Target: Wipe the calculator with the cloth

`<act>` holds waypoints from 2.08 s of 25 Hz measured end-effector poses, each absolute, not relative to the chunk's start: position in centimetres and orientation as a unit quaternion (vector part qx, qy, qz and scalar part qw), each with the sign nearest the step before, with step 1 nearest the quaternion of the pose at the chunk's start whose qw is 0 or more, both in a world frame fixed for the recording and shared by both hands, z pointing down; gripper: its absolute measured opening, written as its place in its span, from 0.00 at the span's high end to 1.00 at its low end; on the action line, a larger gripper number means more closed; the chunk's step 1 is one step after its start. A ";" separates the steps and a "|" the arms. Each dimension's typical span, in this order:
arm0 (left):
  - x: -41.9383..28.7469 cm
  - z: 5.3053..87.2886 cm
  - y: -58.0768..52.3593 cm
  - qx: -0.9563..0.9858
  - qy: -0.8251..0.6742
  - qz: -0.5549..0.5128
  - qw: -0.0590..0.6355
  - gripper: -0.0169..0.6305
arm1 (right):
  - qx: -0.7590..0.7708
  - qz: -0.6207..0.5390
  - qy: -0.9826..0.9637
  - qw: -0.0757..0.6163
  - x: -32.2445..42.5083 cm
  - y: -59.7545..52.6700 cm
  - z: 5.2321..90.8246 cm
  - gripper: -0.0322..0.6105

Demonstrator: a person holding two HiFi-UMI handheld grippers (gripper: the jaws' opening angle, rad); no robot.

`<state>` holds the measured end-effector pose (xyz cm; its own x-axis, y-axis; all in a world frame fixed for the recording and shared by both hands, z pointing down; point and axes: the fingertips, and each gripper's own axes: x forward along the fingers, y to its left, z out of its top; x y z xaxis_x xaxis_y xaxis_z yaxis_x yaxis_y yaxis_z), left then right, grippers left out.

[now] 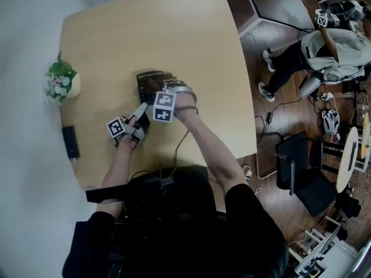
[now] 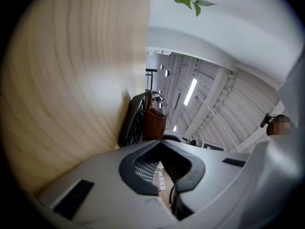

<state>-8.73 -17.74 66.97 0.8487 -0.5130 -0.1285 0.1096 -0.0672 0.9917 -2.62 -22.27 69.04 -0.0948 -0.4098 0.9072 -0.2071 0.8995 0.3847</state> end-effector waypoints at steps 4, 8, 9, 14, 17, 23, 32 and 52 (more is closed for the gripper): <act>-8.6 67.0 -17.7 0.694 -0.146 -0.233 0.665 0.96 | 0.189 -0.076 -0.738 0.644 -2.6 -18.8 69.7 0.87; -8.5 67.0 -17.7 0.693 -0.147 -0.234 0.666 0.96 | 0.152 -0.066 -0.739 0.654 -2.7 -15.1 70.4 0.87; -8.5 67.0 -17.7 0.694 -0.147 -0.233 0.665 0.96 | 0.136 -0.059 -0.739 0.658 -2.6 -13.9 70.8 0.87; -8.5 67.0 -17.7 0.696 -0.145 -0.233 0.664 0.96 | 0.074 0.030 -0.758 0.647 -1.5 -9.6 70.9 0.87; -8.5 66.8 -17.7 0.693 -0.144 -0.235 0.666 0.96 | 0.136 0.066 -0.772 0.617 0.3 -13.2 68.0 0.87; -8.5 66.9 -17.7 0.695 -0.145 -0.235 0.664 0.96 | 0.310 -0.025 -0.759 0.572 1.4 -25.5 62.2 0.87; -8.4 66.8 -17.7 0.689 -0.143 -0.236 0.670 0.96 | 0.227 -0.069 -0.748 0.620 -2.4 -22.8 68.5 0.87; -8.7 67.2 -18.0 0.697 -0.148 -0.231 0.662 0.96 | 0.328 -0.057 -0.750 0.571 0.2 -22.2 62.6 0.87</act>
